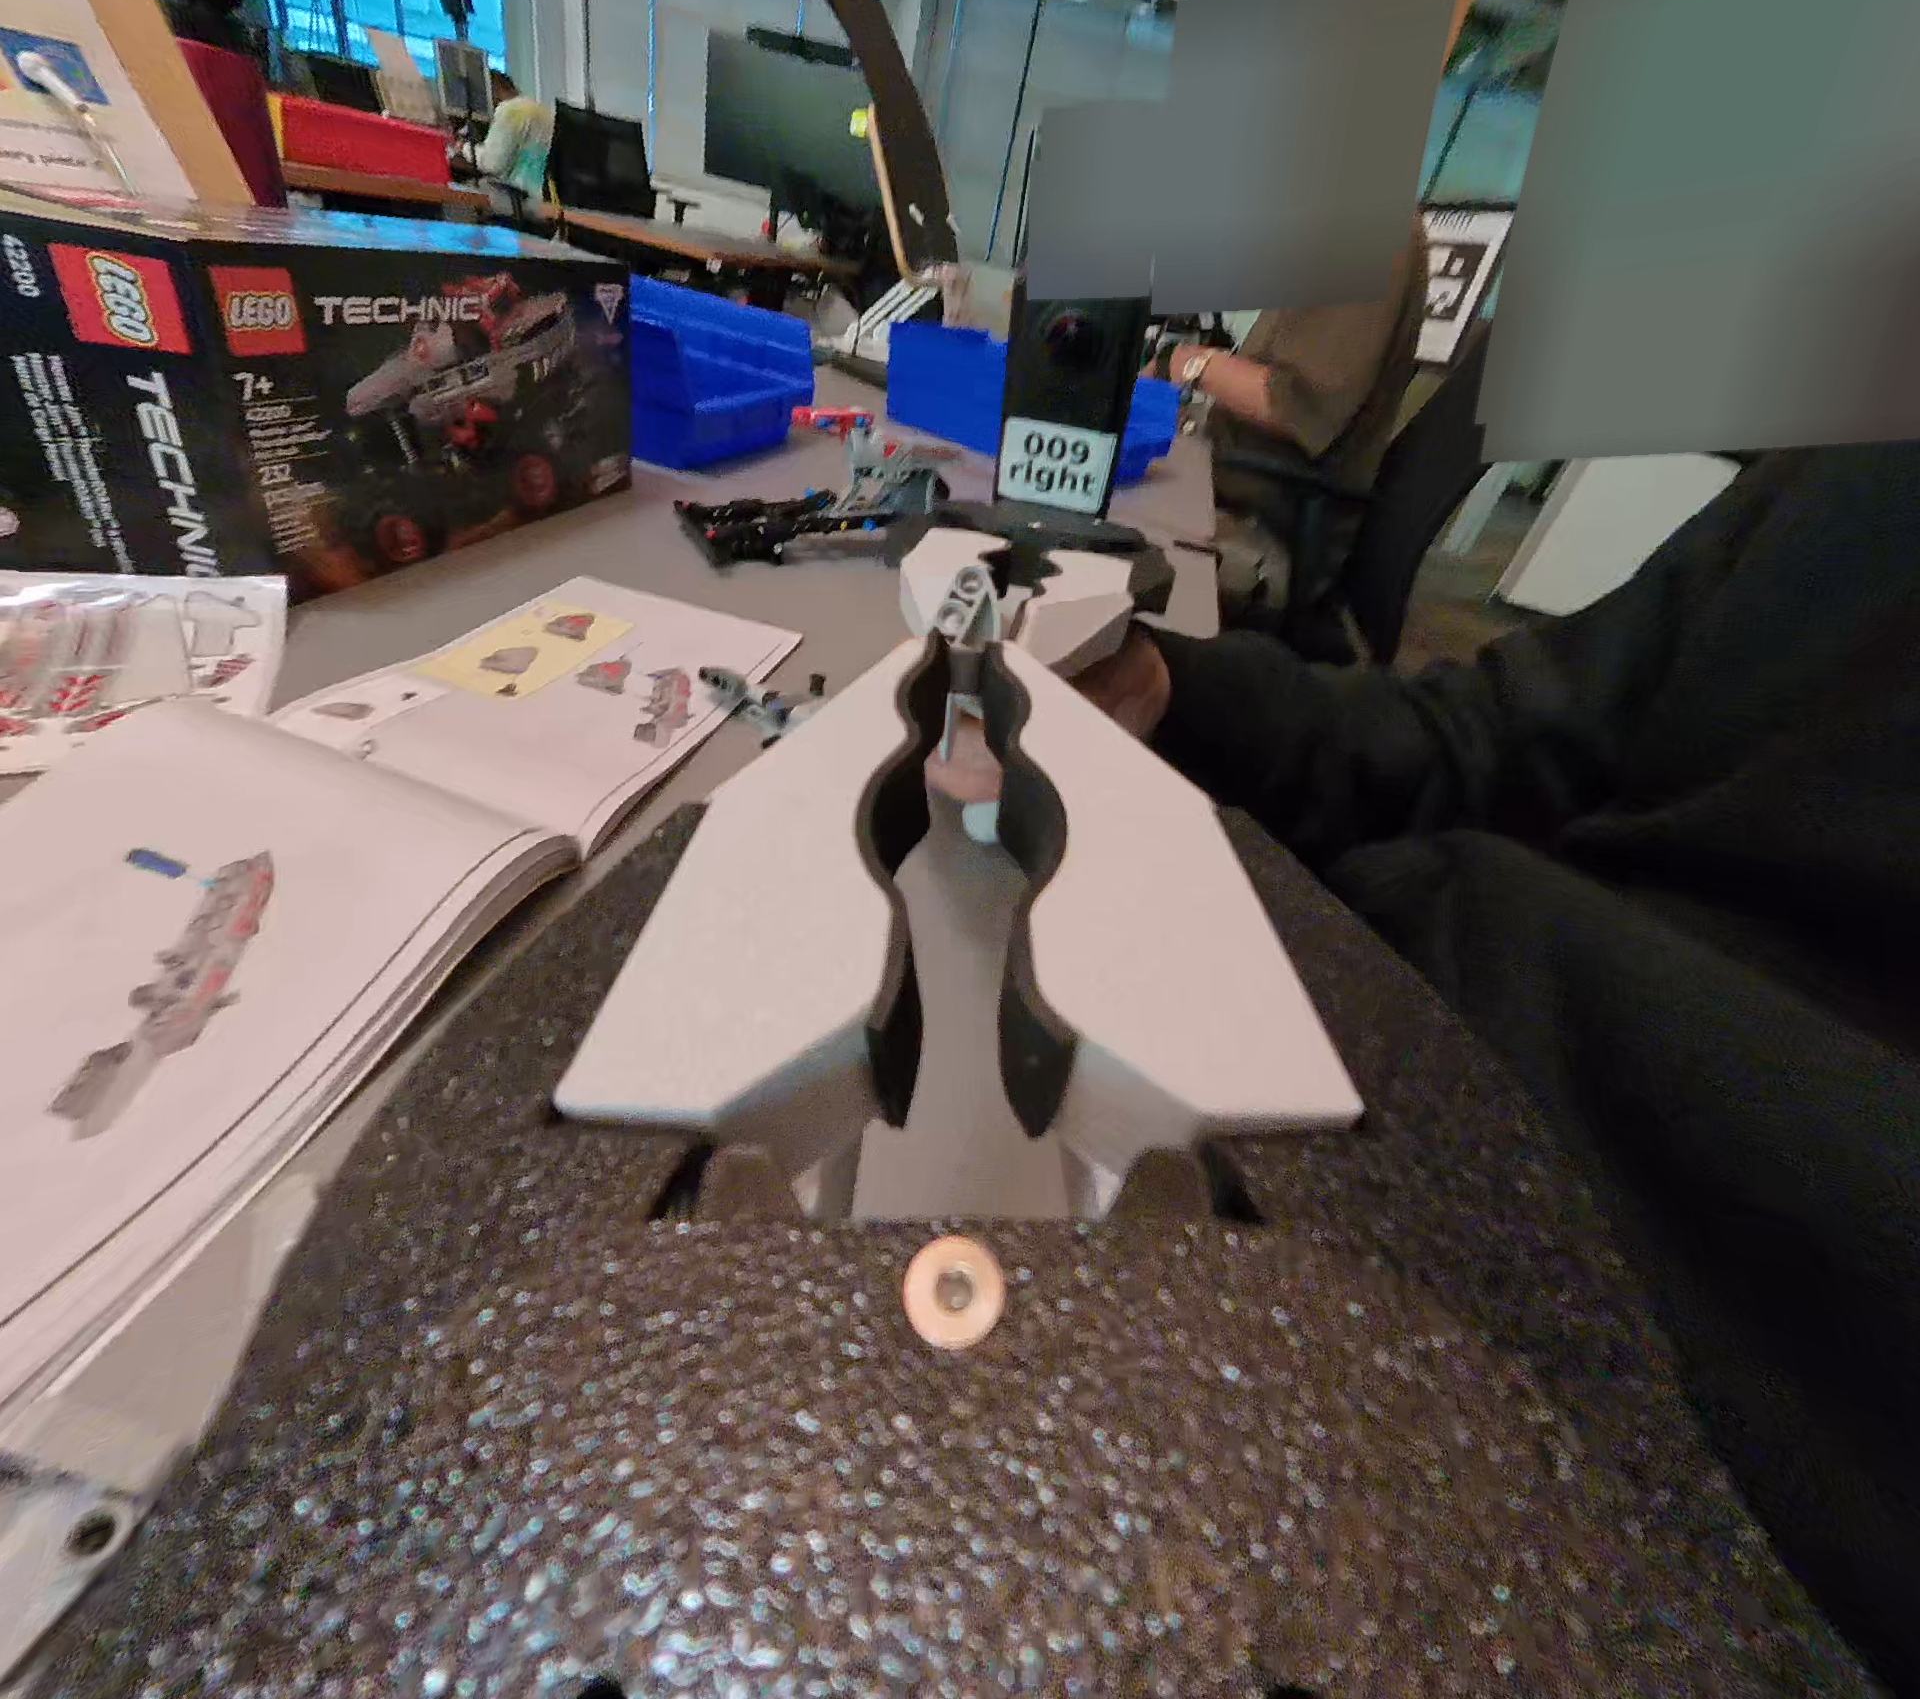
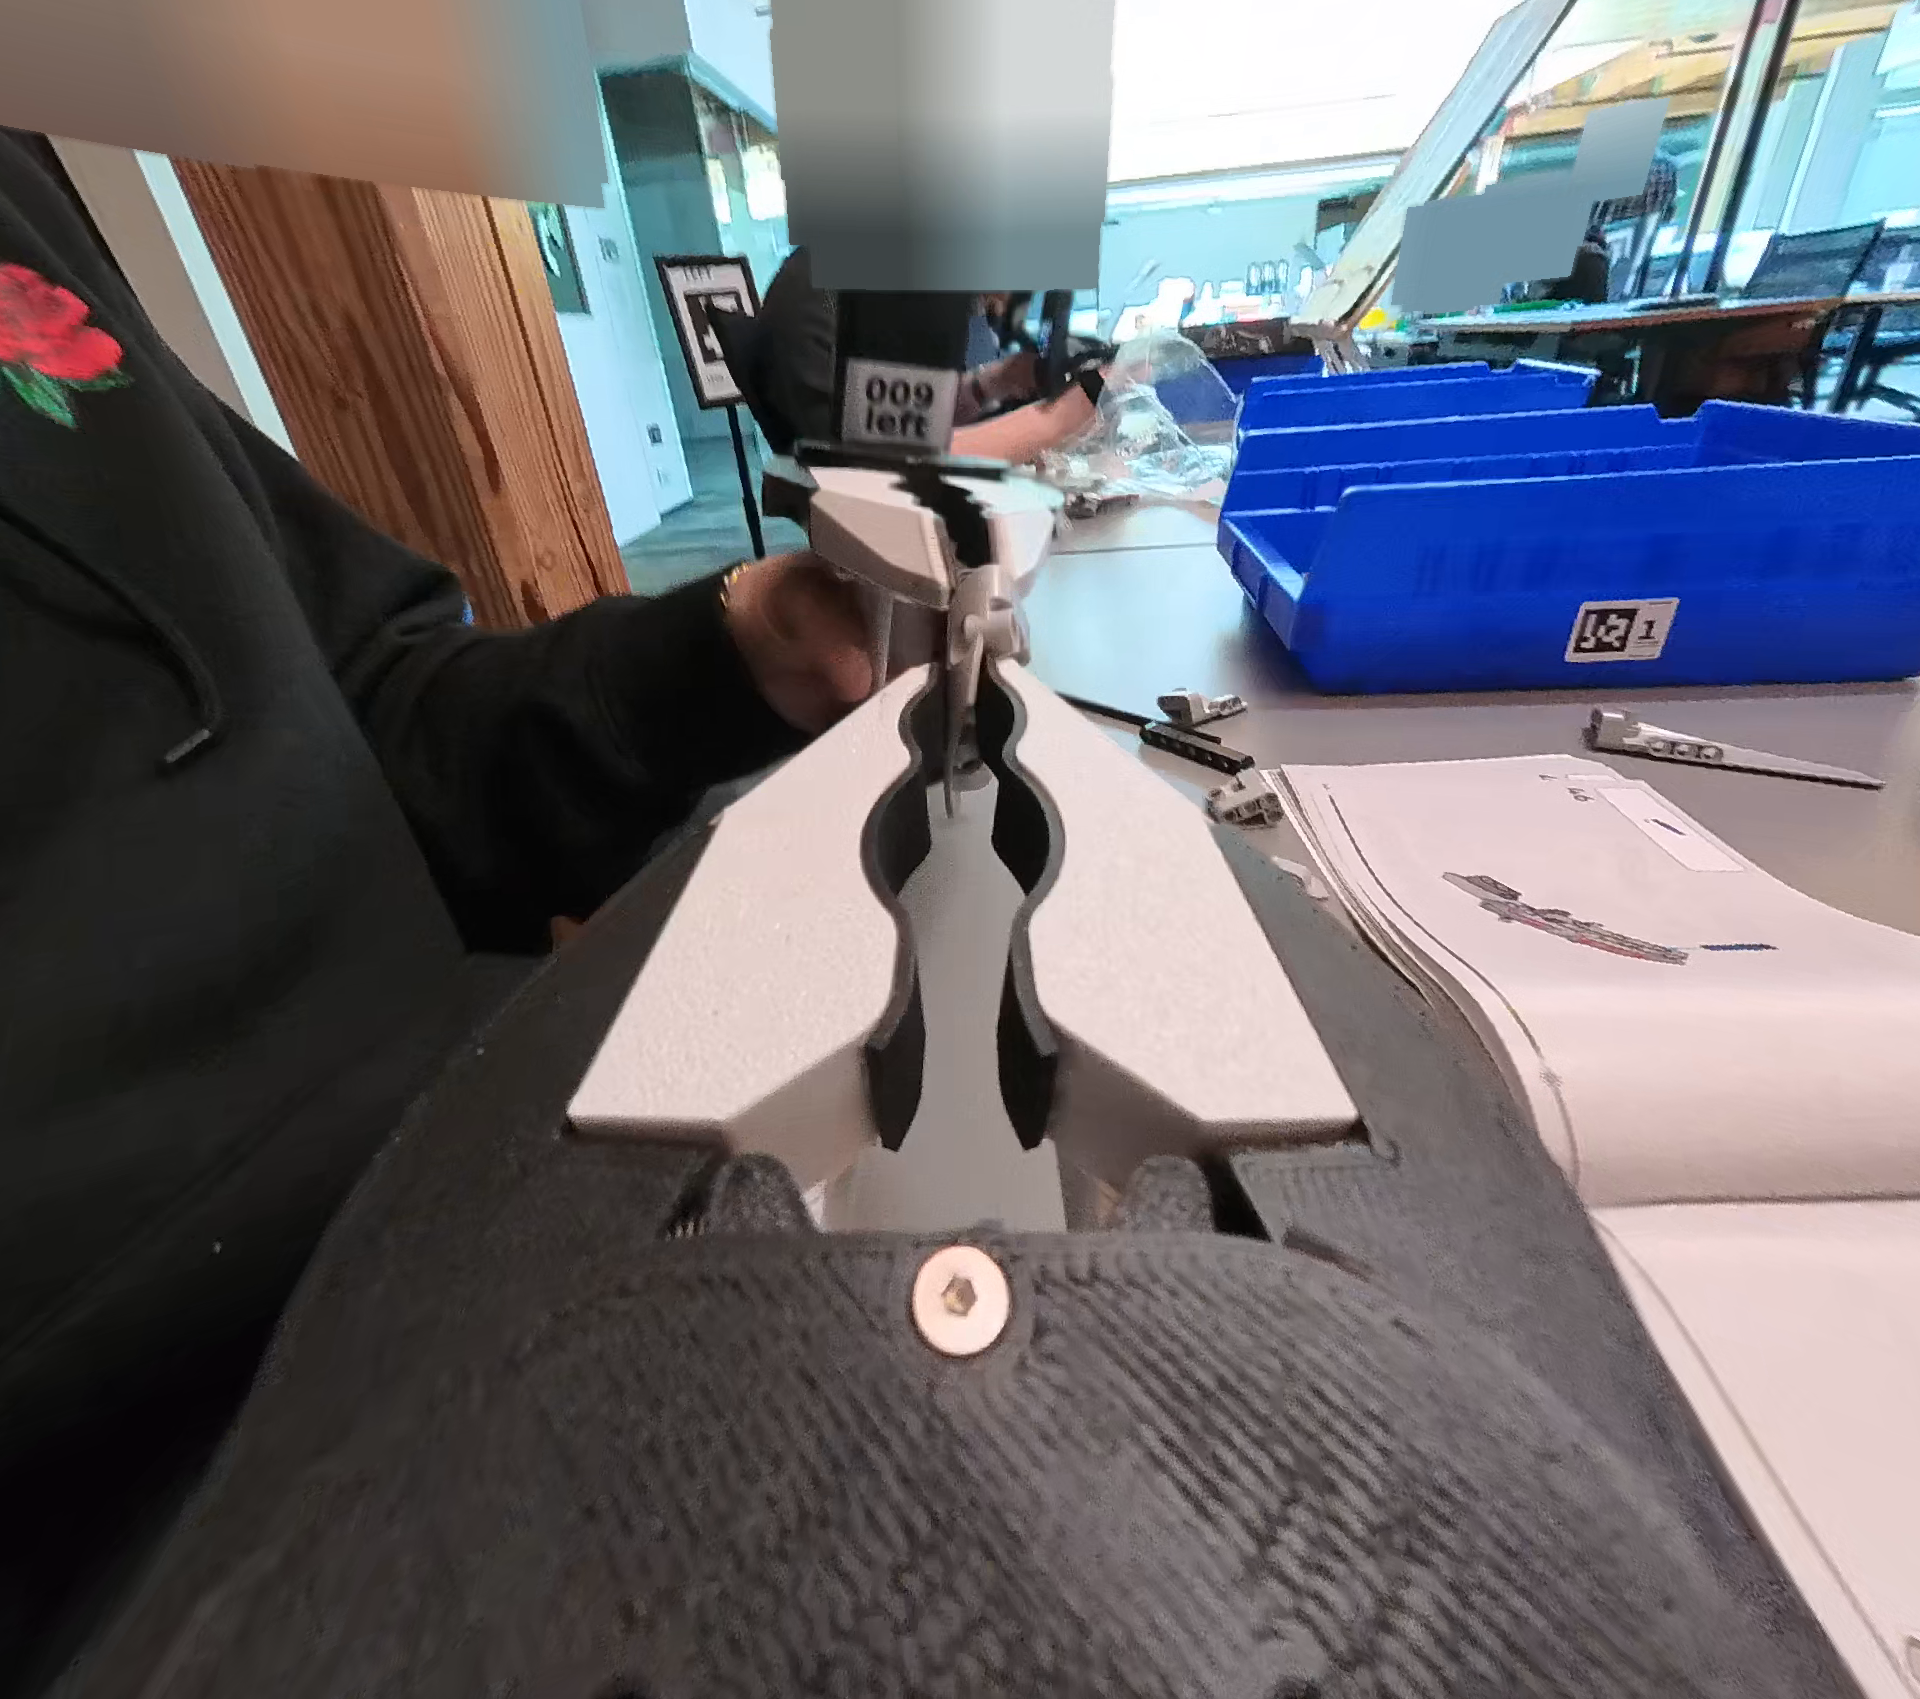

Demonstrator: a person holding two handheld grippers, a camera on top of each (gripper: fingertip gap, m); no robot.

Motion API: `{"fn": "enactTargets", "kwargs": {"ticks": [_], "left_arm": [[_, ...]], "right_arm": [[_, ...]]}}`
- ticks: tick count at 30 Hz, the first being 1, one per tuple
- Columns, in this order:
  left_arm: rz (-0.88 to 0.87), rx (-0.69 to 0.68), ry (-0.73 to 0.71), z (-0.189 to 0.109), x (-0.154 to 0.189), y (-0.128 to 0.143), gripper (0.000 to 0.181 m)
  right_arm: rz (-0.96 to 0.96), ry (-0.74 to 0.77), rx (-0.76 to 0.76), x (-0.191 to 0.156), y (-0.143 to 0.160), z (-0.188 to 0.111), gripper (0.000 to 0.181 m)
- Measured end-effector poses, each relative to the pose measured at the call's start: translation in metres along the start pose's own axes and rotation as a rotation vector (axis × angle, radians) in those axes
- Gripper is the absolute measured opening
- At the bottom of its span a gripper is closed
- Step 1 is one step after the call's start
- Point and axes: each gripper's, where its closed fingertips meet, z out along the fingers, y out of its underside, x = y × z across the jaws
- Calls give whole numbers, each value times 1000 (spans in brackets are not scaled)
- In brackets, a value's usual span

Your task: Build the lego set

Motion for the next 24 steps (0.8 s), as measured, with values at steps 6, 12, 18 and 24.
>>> {"fn": "enactTargets", "kwargs": {"ticks": [6, 12, 18, 24], "left_arm": [[130, -76, -89, 1, -3, 0, 6], [39, -40, -48, 0, -3, 1, 6], [91, -92, -81, 1, -7, 6, 6], [67, -100, -67, 1, -7, 10, 6]], "right_arm": [[29, 12, 17, 3, -2, -1, 4], [19, 17, 9, 3, -1, 0, 4], [-29, 42, -41, 5, 4, 0, 4], [-61, 45, -74, 5, 8, 0, 4]]}}
